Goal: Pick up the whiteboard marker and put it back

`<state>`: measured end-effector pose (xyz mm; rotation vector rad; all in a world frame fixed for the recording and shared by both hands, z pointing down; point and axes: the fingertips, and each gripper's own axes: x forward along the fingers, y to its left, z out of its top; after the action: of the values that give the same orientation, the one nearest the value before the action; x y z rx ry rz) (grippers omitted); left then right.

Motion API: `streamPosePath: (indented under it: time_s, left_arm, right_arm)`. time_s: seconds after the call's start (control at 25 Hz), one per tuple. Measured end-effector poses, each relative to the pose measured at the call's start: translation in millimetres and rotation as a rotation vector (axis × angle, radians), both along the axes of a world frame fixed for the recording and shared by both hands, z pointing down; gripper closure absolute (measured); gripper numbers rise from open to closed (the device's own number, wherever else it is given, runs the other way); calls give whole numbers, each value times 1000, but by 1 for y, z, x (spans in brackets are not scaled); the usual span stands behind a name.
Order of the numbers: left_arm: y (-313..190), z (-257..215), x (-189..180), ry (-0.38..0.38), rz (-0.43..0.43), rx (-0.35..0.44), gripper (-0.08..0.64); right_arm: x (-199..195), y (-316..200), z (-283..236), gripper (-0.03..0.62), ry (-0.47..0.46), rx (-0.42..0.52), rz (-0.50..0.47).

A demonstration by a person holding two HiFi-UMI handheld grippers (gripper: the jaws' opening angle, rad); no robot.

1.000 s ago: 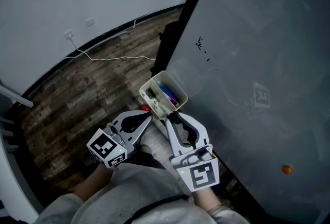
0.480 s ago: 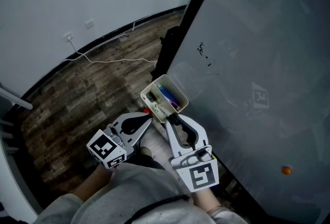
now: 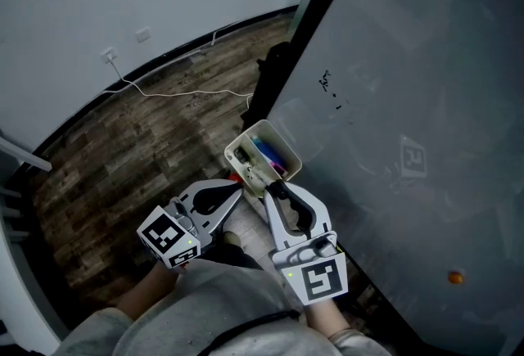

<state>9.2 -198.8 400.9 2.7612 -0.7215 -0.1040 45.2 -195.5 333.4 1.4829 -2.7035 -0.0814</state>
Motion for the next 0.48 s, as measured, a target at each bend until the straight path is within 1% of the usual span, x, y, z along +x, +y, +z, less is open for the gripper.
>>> streamPosePath:
  time_s: [0.48]
  left_arm:
    - [0, 13, -1, -20, -2, -20, 545]
  right_arm:
    - [0, -7, 17, 515, -6, -37, -1]
